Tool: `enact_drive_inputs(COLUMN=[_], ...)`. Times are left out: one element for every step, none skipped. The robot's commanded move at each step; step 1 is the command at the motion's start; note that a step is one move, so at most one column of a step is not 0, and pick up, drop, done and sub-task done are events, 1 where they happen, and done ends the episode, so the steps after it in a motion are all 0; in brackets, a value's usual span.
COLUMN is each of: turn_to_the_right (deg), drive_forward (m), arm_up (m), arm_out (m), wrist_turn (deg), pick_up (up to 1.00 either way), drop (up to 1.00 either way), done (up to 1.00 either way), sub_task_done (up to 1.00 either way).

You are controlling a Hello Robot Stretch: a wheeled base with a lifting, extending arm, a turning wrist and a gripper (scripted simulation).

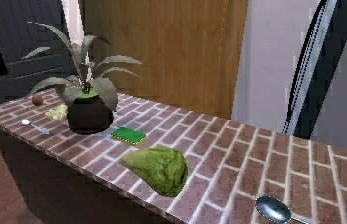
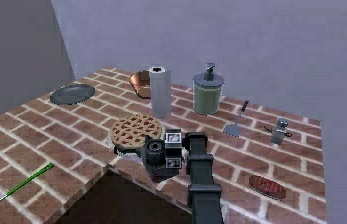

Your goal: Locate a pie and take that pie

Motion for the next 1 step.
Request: enact_drive_inputs(turn_to_the_right=[0.0], drive_forward=[0.00], arm_up=[0.00], arm_out=[0.00], wrist_turn=[0.0], pick_up=[1.00], drop=[0.00], done=[0.00], sub_task_done=[0.00])
